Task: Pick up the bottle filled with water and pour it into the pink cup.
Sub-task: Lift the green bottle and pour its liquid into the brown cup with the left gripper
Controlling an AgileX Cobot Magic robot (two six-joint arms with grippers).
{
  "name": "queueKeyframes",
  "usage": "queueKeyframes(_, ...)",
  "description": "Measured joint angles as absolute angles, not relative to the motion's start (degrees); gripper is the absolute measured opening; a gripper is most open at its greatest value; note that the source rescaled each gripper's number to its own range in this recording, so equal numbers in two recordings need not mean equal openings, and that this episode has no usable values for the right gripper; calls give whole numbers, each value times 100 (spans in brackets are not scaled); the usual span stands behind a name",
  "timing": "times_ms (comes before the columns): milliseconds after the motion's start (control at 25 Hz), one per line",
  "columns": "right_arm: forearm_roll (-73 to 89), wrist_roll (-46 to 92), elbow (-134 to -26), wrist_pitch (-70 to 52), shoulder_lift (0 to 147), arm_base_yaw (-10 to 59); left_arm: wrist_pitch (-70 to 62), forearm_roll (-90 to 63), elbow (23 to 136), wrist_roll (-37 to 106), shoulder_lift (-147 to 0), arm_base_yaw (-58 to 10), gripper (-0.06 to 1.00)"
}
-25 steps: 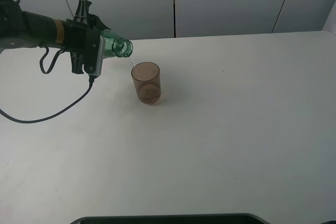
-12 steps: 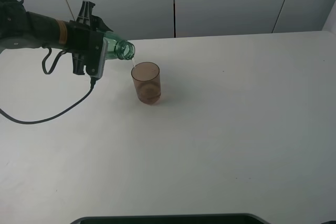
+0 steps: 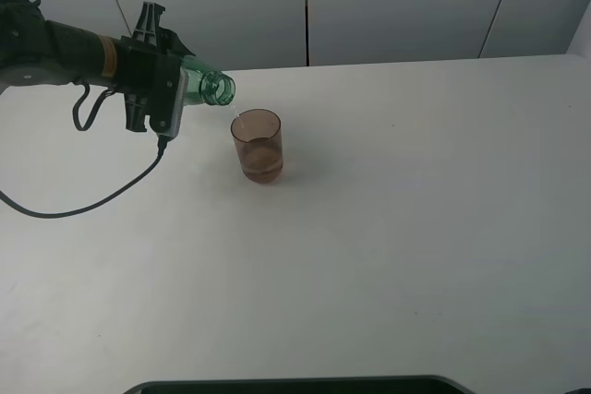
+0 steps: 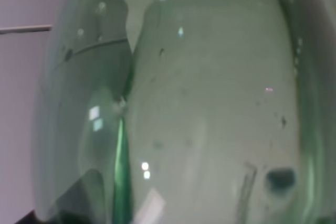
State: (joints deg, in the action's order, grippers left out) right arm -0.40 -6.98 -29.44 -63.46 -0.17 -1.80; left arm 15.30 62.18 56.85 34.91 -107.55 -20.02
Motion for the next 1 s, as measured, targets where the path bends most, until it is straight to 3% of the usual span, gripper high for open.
queueKeyframes(1000,-40,-657,-2944,-6346,-17,-180,1445,6165,5685,3888,-10755,-2146,1)
